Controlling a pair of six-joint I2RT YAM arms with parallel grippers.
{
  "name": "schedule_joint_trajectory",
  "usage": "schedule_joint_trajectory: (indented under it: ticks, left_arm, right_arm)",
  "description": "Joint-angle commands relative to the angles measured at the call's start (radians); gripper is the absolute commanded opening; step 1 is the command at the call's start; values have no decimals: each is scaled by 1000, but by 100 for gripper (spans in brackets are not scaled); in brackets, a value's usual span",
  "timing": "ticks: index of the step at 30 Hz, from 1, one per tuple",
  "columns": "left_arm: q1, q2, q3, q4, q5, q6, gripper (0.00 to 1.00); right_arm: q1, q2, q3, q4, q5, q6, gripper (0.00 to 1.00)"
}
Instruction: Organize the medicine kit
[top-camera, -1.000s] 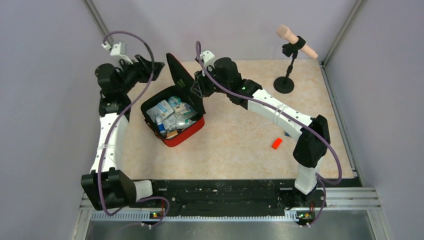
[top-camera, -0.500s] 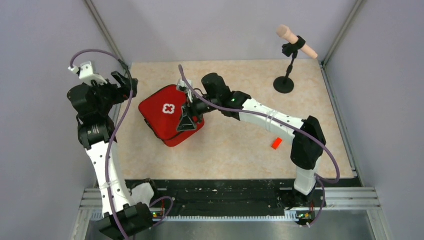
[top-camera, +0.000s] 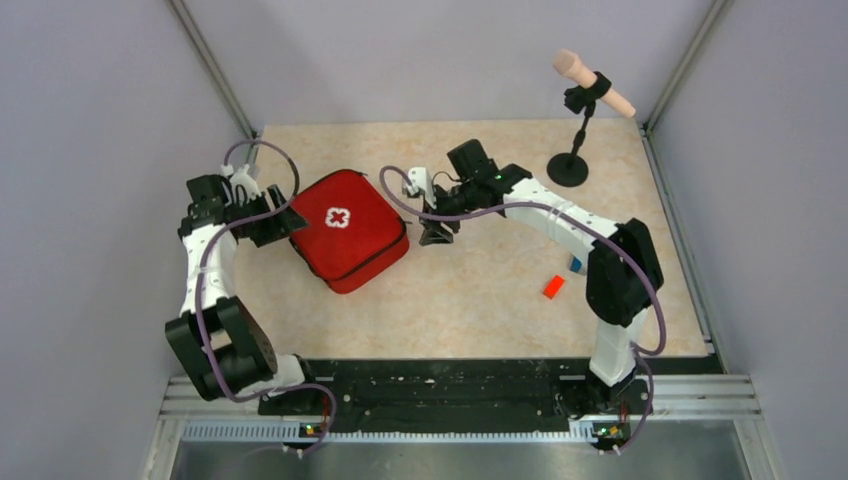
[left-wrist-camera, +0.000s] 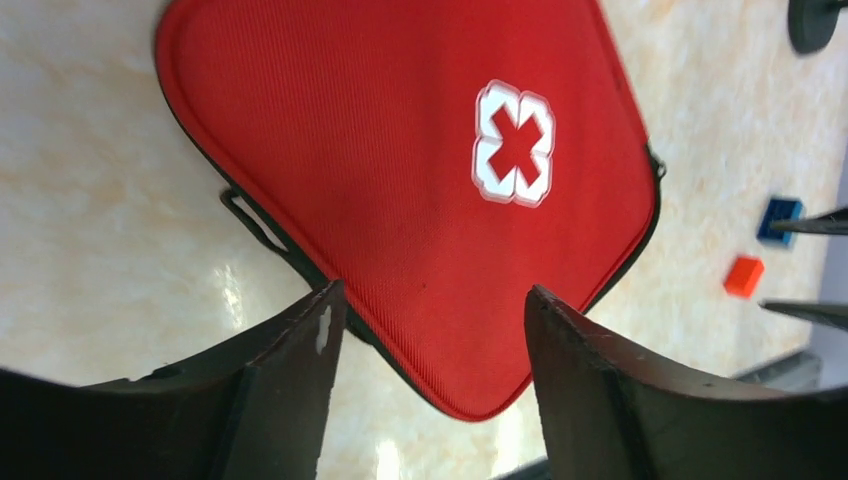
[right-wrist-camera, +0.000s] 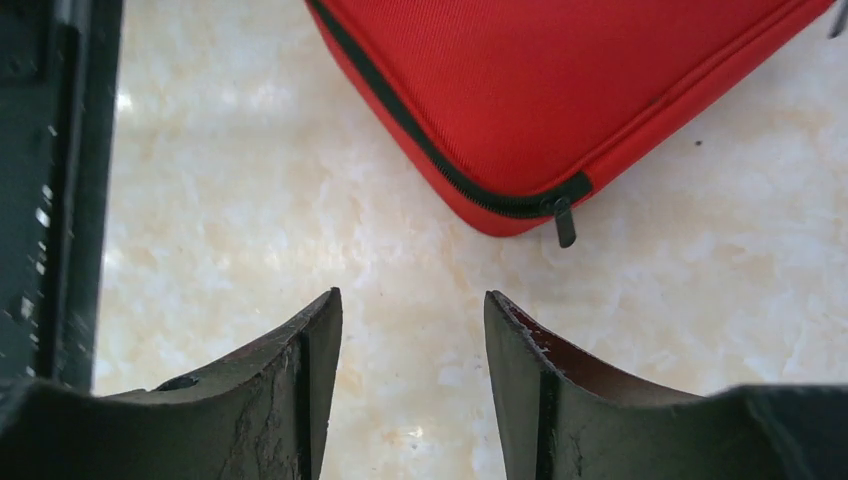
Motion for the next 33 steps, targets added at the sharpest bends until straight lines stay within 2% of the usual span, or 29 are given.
schedule_joint_trajectory:
  ticks: [1,7,10,18,26,30,33]
  left_arm:
    - [6,69,82,-179,68,127,67]
    - [7,158,93,-256,116,156,50]
    - [6,191,94,-283,116,171,46]
    - [6,241,84,-297,123,194,42]
    - [5,254,62,-282,124,198,41]
    - [3,254,58,-282,127,202,39]
    - [3,248,50,-283,137,207,38]
  right_arm:
    - [10,100,57,-175,41,-355,51]
    - [-6,231,156,-199,62,-418,44]
    - [-19,290,208,-199,53,-421,44]
    - [-31,361,268,-131,-10,-411,50]
    - [-35,425,302,-32,11,-329,56]
    - [-42,447,316,22,3,-287,57]
    - [-53,452,329,24,-65,-277,55]
